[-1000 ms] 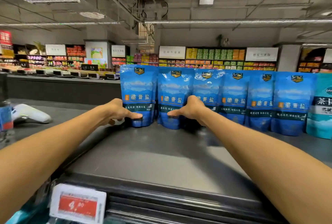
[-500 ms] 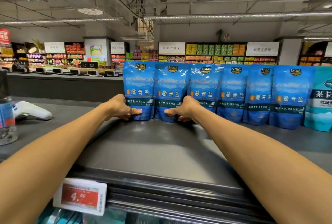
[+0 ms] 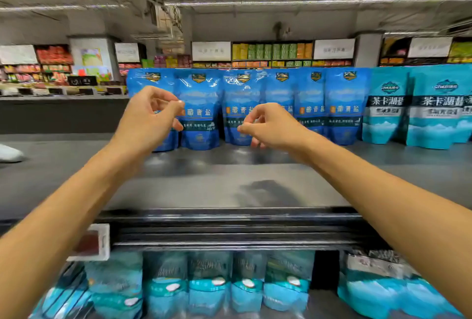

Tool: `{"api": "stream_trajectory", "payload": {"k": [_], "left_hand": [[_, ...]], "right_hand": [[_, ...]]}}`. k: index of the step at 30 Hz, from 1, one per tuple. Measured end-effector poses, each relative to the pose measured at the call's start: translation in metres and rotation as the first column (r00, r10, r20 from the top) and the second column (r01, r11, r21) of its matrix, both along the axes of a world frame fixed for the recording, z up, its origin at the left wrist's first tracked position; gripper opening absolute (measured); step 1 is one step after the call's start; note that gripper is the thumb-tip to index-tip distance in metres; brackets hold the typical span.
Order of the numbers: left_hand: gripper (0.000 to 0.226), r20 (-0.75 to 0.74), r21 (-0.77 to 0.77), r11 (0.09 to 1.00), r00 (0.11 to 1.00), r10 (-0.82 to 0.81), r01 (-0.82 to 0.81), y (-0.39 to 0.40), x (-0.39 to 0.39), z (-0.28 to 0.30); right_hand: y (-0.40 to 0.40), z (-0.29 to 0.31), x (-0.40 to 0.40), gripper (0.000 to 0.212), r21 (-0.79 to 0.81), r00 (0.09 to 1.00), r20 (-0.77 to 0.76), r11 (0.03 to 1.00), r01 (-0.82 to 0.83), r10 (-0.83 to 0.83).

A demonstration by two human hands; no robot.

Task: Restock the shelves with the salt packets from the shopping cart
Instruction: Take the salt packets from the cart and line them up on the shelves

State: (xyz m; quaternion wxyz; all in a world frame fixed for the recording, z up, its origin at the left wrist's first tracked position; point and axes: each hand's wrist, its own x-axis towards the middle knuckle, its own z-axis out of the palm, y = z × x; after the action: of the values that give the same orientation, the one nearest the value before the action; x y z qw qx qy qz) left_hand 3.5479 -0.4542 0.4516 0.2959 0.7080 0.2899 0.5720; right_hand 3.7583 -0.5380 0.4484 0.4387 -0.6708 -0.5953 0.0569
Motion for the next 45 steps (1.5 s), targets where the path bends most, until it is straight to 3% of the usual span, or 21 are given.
{"api": "stream_trajectory", "payload": {"k": [3, 7, 12, 15, 17, 22, 27, 31, 34, 40, 43, 45], "left_hand": [[0.005, 0.140, 0.037, 0.964, 0.953, -0.268, 0.265, -0.060, 0.032, -0.011], [0.008, 0.263, 0.003, 0.839, 0.809, -0.525, 0.544, -0.126, 0.077, -0.044], [0.005, 0.258, 0.002, 0.654, 0.632, -0.731, 0.756, -0.208, 0.141, -0.080], [0.002, 0.226, 0.014, 0.464, 0.449, -0.864, 0.886, -0.264, 0.181, -0.097], [0.003, 0.180, -0.018, 0.387, 0.383, -0.906, 0.922, -0.299, 0.208, -0.117], [0.002, 0.180, -0.282, 0.224, 0.281, -0.943, 0.933, -0.391, 0.283, -0.197], [0.014, 0.086, -0.561, 0.140, 0.225, -0.971, 0.816, -0.499, 0.338, -0.287], [0.004, -0.034, -0.722, 0.078, 0.077, -0.996, 0.687, -0.581, 0.372, -0.367], [0.004, -0.127, -0.825, 0.090, -0.028, -0.991, 0.558, -0.633, 0.394, -0.433], [0.017, -0.320, -0.932, 0.261, -0.233, -0.918, 0.251, -0.707, 0.414, -0.578], [0.036, -0.400, -0.917, 0.382, -0.299, -0.866, 0.119, -0.715, 0.416, -0.643], [0.039, -0.477, -0.875, 0.472, -0.339, -0.811, 0.104, -0.712, 0.419, -0.683]], "right_hand": [[-0.063, -0.009, 0.002, 0.009, 0.156, 0.979, -0.167, 0.984, -0.088, 0.114], [-0.152, -0.033, 0.017, 0.006, 0.332, 0.965, -0.237, 0.943, -0.029, 0.113], [-0.268, -0.090, 0.048, 0.004, 0.442, 0.945, -0.323, 0.875, 0.198, -0.051], [-0.342, -0.128, 0.065, 0.008, 0.460, 0.884, -0.411, 0.787, 0.411, -0.221], [-0.388, -0.152, 0.074, 0.006, 0.443, 0.819, -0.475, 0.717, 0.538, -0.321], [-0.507, -0.220, 0.097, 0.004, 0.347, 0.605, -0.591, 0.509, 0.788, -0.534], [-0.620, -0.302, 0.118, 0.015, 0.177, 0.323, -0.705, 0.284, 0.942, -0.631], [-0.700, -0.373, 0.124, 0.012, -0.036, 0.081, -0.770, 0.170, 0.985, -0.633], [-0.748, -0.430, 0.126, 0.013, -0.192, -0.112, -0.790, 0.071, 0.979, -0.603], [-0.824, -0.575, 0.113, 0.013, -0.531, -0.508, -0.673, -0.127, 0.838, -0.537], [-0.840, -0.635, 0.103, 0.012, -0.673, -0.640, -0.545, -0.172, 0.720, -0.542], [-0.844, -0.676, 0.096, 0.011, -0.742, -0.676, -0.467, -0.164, 0.650, -0.570]]}}
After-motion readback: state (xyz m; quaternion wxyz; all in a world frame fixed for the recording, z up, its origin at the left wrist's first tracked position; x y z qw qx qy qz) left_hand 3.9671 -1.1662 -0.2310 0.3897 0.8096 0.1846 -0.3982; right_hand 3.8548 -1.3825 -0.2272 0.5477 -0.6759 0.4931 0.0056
